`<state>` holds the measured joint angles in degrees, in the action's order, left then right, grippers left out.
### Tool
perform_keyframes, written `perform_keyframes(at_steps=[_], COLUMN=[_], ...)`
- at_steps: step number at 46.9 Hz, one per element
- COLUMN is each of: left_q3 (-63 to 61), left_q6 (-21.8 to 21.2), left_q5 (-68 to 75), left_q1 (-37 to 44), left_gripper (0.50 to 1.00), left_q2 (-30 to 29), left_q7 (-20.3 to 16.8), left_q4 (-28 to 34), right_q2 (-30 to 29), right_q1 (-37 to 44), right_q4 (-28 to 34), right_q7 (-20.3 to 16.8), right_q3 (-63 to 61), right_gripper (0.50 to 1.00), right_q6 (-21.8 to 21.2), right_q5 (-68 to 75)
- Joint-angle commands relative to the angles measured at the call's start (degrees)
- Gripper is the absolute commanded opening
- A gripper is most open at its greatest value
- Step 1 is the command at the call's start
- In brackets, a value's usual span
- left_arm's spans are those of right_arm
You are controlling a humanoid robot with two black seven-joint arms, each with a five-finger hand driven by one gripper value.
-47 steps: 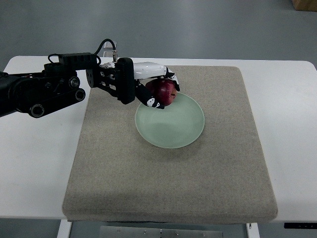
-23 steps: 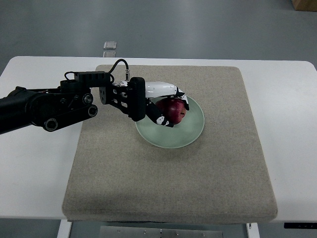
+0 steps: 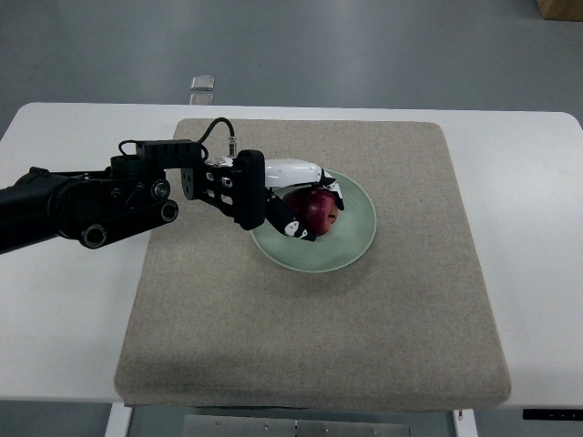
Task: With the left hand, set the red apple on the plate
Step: 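Lower the apple onto the plate and open the left hand, then lift the left hand up and away from the plate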
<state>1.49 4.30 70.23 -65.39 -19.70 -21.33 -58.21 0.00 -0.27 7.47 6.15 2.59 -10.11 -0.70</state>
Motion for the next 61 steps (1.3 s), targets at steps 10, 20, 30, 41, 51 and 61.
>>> perform_keyframes(at_steps=[10,20,30,41,51,61], left_q3=[0.0,0.2,0.8,2.7,6.1,7.1], left_q6=[0.1,0.1,0.0,0.0,0.0,-0.1], left_q5=[-0.5,-1.0,-1.2,-1.6,-2.2,-4.8], left_q1=[0.1,0.0,-0.2,-0.6,-0.5,-0.5], left_gripper=[0.887,0.956,0.958,0.958,0.958,0.964], left_q2=[-0.1,-0.1,-0.9,-1.2,-1.7,-2.0], left_q7=[0.1,0.1,0.1,0.1,0.1,0.1], left_q4=[-0.1,0.0,1.0,7.8,11.5,16.3], right_q2=[0.0,0.0,0.0,0.0,0.0,0.0], right_q1=[0.0,0.0,0.0,0.0,0.0,0.0], right_q4=[0.0,0.0,0.0,0.0,0.0,0.0], right_q7=[0.0,0.0,0.0,0.0,0.0,0.0], right_q3=[0.1,0.1,0.0,0.0,0.1,0.1], right_gripper=[0.964,0.964,0.964,0.964,0.964,0.964], right_q6=[0.0,0.0,0.0,0.0,0.0,0.0], right_q5=[0.0,0.0,0.0,0.0,0.0,0.0])
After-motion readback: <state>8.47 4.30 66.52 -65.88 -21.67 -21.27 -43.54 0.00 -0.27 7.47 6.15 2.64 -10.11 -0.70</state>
